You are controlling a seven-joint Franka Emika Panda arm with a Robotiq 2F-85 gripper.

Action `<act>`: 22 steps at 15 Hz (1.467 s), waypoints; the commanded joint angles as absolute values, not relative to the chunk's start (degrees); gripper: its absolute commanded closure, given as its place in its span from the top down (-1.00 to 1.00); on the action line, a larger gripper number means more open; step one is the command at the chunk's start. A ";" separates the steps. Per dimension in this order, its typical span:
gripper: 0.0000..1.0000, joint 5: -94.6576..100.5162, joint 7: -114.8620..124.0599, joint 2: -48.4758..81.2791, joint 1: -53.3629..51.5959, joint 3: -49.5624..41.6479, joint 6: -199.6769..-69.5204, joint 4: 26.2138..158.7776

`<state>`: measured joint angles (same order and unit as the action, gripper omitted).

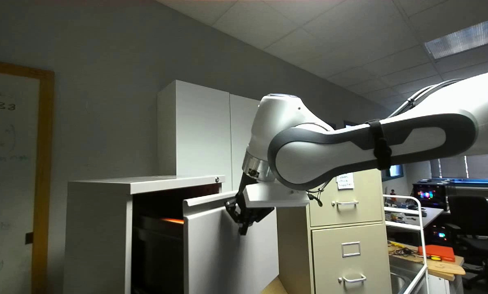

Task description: Close the upper drawer

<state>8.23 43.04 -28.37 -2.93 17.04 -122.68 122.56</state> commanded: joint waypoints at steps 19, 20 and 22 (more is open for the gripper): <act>-1.00 14.24 36.87 14.95 -9.01 11.36 -120.53 73.67; -1.00 14.15 36.63 16.54 -9.81 10.65 -119.57 71.16; -1.00 14.24 36.35 19.20 -11.36 9.35 -116.56 66.55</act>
<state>14.36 38.41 12.69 -8.64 11.79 -120.31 77.37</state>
